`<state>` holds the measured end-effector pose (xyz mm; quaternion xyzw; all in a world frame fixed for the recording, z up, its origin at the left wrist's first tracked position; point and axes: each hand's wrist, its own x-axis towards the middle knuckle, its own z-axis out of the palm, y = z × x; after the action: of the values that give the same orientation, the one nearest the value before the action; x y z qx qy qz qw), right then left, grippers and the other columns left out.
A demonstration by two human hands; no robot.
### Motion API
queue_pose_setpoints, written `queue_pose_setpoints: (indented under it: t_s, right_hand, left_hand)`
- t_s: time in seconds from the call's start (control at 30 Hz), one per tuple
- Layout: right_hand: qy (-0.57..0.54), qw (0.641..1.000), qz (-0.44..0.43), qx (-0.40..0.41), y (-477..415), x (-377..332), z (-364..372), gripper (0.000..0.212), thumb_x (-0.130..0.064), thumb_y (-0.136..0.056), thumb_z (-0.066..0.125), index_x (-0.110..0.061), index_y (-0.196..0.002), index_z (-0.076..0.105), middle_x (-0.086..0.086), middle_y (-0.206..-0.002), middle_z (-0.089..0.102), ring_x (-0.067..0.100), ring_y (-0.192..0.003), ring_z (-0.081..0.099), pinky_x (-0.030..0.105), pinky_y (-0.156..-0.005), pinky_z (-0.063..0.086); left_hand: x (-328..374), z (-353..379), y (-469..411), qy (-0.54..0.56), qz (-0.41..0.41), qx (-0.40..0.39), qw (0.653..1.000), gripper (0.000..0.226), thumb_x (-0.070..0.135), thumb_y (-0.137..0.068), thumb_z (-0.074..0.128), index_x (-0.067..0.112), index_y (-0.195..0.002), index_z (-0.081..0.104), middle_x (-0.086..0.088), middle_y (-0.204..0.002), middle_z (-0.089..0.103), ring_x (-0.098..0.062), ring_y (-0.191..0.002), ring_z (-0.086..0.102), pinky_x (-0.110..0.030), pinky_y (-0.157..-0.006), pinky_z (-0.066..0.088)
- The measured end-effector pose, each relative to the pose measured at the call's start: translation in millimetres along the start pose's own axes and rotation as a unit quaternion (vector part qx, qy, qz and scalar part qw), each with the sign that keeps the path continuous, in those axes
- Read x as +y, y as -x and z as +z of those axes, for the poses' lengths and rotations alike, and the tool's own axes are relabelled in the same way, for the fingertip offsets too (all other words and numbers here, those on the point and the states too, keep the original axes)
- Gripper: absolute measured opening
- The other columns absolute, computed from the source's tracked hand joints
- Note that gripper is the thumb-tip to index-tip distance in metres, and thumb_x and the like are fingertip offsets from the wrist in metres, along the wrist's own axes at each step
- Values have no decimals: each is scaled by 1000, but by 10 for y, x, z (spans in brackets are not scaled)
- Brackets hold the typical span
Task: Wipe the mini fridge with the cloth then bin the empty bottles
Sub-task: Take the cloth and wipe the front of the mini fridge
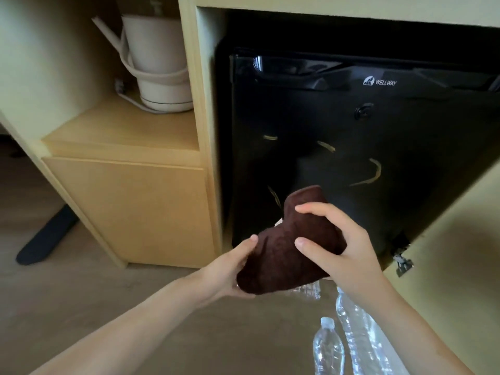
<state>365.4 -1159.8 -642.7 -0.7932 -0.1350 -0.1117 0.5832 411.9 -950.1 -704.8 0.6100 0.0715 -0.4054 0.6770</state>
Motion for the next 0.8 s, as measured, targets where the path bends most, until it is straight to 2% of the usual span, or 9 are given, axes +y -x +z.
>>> queue_pose_setpoints:
  t_s: [0.07, 0.13, 0.2, 0.3, 0.4, 0.5, 0.63, 0.7, 0.8]
  right_hand:
    - [-17, 1000, -4, -3, -9, -14, 22, 42, -4, -83, 74, -29, -116, 68, -17, -111, 70, 3, -109, 64, 8, -82, 49]
    - [-30, 1000, 2, 0, 14, 8, 48, 42, 1, -83, 74, -27, -115, 68, -16, -111, 70, 3, -108, 65, 9, -83, 49]
    - [-33, 999, 21, 12, 51, 50, 60, 41, -1, -84, 74, -29, -114, 69, -14, -114, 70, 4, -109, 64, 10, -83, 49]
    - [-36, 997, 55, 37, 108, 139, 51, 42, -1, -84, 74, -31, -113, 69, -14, -112, 70, 4, -107, 65, 11, -78, 52]
    - [-27, 996, 74, 38, 146, 198, 65, 41, -4, -86, 74, -34, -113, 68, -16, -111, 69, 2, -106, 64, 12, -76, 53]
    - [33, 992, 113, 37, 133, 261, 100, 38, -11, -86, 74, -39, -111, 66, -21, -110, 68, -5, -104, 62, 7, -79, 49]
    - [103, 980, 162, 53, 118, 364, 201, 31, -16, -87, 71, -39, -108, 66, -23, -107, 67, -13, -100, 58, 3, -77, 45]
    - [66, 976, 199, 52, 113, 415, 300, 23, -26, -91, 67, -40, -109, 67, -22, -106, 69, -10, -101, 60, 8, -81, 47]
    - [-131, 943, 296, 77, 81, 432, 482, 17, -31, -95, 63, -31, -108, 72, -9, -108, 74, 9, -108, 66, 30, -98, 51]
  left_hand:
    - [-25, 1, 46, 97, -18, -52, 994, 68, 65, -84, 51, 21, -135, 57, -14, -130, 66, -36, -117, 64, -48, -97, 54]
    - [-47, 7, 97, 170, 4, -61, 984, 54, 49, -85, 63, 19, -131, 63, -13, -129, 67, -33, -118, 65, -48, -96, 54]
    - [-69, 14, 117, 192, 39, -49, 979, 49, 34, -84, 70, 12, -128, 65, -13, -127, 68, -28, -116, 66, -42, -88, 58]
    - [-80, -11, 109, 175, 70, -12, 982, 45, 25, -86, 71, 8, -127, 63, -11, -122, 71, -25, -113, 68, -37, -83, 60]
    - [-118, 6, 80, 120, 94, 35, 988, 33, 23, -93, 67, 17, -125, 64, -5, -118, 74, -21, -109, 70, -38, -88, 59]
    - [-119, 57, 69, 41, 155, 124, 979, 25, 23, -92, 68, 28, -117, 68, 3, -109, 76, -16, -102, 72, -35, -87, 58]
    - [-57, 91, 61, -127, 263, 219, 931, 20, 16, -89, 70, 32, -102, 68, 17, -90, 75, 2, -87, 69, -7, -65, 49]
    - [-22, 147, 41, -236, 305, 244, 890, 21, 16, -87, 68, 31, -101, 66, 13, -88, 70, 4, -83, 65, -5, -61, 46]
    - [0, 255, 53, -373, 331, 234, 834, 28, 25, -86, 65, 31, -113, 63, 16, -96, 53, 0, -81, 58, -8, -63, 45]
